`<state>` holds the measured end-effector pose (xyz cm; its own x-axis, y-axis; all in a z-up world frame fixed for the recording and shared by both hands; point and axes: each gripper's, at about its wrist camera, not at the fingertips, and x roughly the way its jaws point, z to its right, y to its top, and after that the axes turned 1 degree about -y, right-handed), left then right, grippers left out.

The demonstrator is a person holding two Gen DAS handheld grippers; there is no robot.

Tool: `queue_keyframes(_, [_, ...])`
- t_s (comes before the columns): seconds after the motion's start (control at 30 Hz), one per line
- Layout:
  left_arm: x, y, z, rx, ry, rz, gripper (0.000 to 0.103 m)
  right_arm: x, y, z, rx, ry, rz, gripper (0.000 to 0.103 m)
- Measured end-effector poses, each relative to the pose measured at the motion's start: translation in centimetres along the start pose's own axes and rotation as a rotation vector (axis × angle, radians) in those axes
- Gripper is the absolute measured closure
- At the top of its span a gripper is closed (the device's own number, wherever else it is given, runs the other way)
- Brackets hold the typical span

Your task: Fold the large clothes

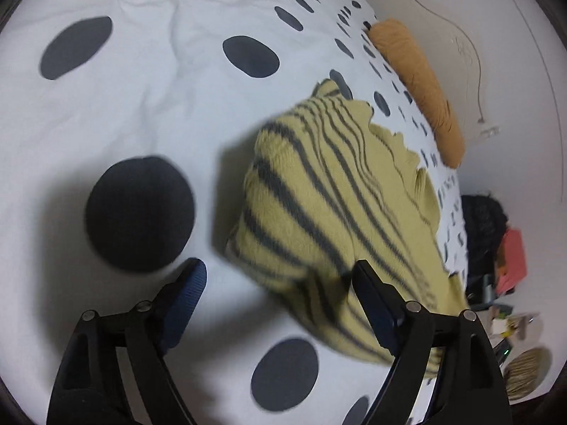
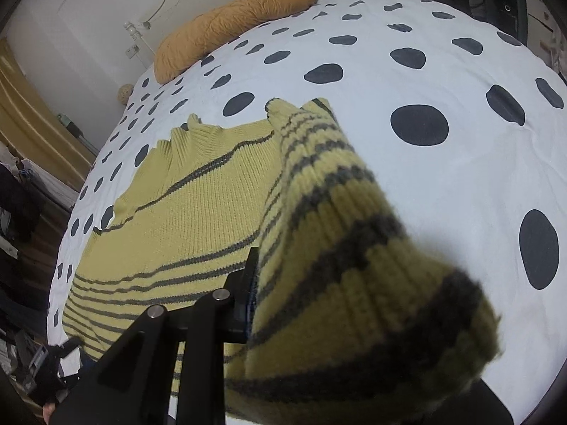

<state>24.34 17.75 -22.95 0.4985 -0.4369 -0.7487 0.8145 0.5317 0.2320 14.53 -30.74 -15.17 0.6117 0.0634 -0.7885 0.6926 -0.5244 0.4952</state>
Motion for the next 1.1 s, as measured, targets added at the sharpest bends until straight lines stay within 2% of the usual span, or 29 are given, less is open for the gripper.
queue_keyframes(0.13, [2.0, 2.1, 0.5, -0.083, -0.116, 0.008, 0.019, 0.3, -0.1, 0.4, 0.021, 0.007, 0.0, 0.079])
queue_keyframes(0.17, [2.5, 2.6, 0.8, -0.083, -0.112, 0.014, 0.039, 0.4, -0.2, 0.4, 0.023, 0.005, -0.002, 0.079])
queue_keyframes(0.2, [3.1, 3.0, 1.2, -0.077, -0.073, 0.02, 0.058, 0.5, -0.2, 0.5, 0.025, 0.003, -0.001, 0.079])
queue_keyframes(0.23, [3.8, 3.4, 1.5, -0.071, -0.041, 0.004, 0.068, 0.5, -0.2, 0.6, 0.027, 0.0, 0.001, 0.079])
queue_keyframes(0.3, [3.6, 3.6, 2.3, -0.048, 0.005, 0.013, 0.073, 0.3, -0.3, 0.5, 0.023, -0.013, 0.012, 0.079])
queue_keyframes(0.37, [2.3, 3.2, 4.4, 0.081, 0.08, 0.05, 0.077, -0.6, -0.3, -0.6, -0.028, -0.055, 0.048, 0.081])
queue_keyframes(0.43, [0.4, 2.7, 6.4, 0.179, 0.107, 0.095, 0.078, -1.6, -0.2, -1.8, -0.079, -0.089, 0.083, 0.081])
queue_keyframes(0.53, [-2.5, 2.0, 8.6, 0.262, 0.112, 0.128, 0.08, -3.9, 0.0, -2.6, -0.075, -0.086, 0.128, 0.083])
queue_keyframes(0.63, [-5.4, 0.8, 9.0, 0.279, 0.106, 0.126, 0.08, -6.8, -0.5, -2.8, -0.07, -0.092, 0.165, 0.087])
queue_keyframes(0.73, [-7.9, -1.0, 7.0, 0.26, 0.086, 0.082, 0.08, -8.8, -2.1, -1.5, -0.024, -0.066, 0.126, 0.087])
queue_keyframes(0.8, [-7.9, -2.2, 4.9, 0.269, 0.129, 0.041, 0.079, -9.1, -4.1, -0.3, 0.014, -0.044, 0.06, 0.087])
queue_keyframes(0.87, [-6.0, -2.8, 1.3, 0.21, 0.162, -0.036, 0.077, -8.3, -6.4, 0.9, 0.027, -0.068, 0.001, 0.087])
queue_keyframes(0.9, [-5.0, -2.6, -1.3, 0.141, 0.135, -0.065, 0.076, -7.3, -7.7, 1.9, 0.049, -0.077, -0.04, 0.087])
queue_keyframes(0.93, [-4.8, -2.3, -3.2, 0.083, 0.072, -0.075, 0.07, -6.6, -8.6, 3.3, 0.083, -0.085, -0.059, 0.087])
queue_keyframes(0.97, [-4.8, -1.8, -4.4, 0.033, 0.014, -0.083, 0.07, -6.1, -9.3, 4.8, 0.121, -0.071, -0.064, 0.082])
queue_keyframes(1.0, [-5.5, -1.3, -5.5, -0.026, -0.019, -0.071, 0.07, -6.2, -9.6, 6.0, 0.166, -0.057, -0.075, 0.072])
queue_keyframes(1.03, [-6.9, -0.7, -6.4, -0.072, -0.012, -0.027, 0.07, -6.6, -9.6, 7.1, 0.213, -0.055, -0.077, 0.067])
queue_keyframes(1.07, [-8.4, 0.0, -7.2, -0.094, 0.012, 0.019, 0.07, -7.6, -9.4, 8.4, 0.256, -0.058, -0.058, 0.061])
queue_keyframes(1.1, [-9.8, 0.6, -8.1, -0.112, 0.044, 0.056, 0.069, -8.5, -9.2, 9.2, 0.272, -0.073, -0.039, 0.06])
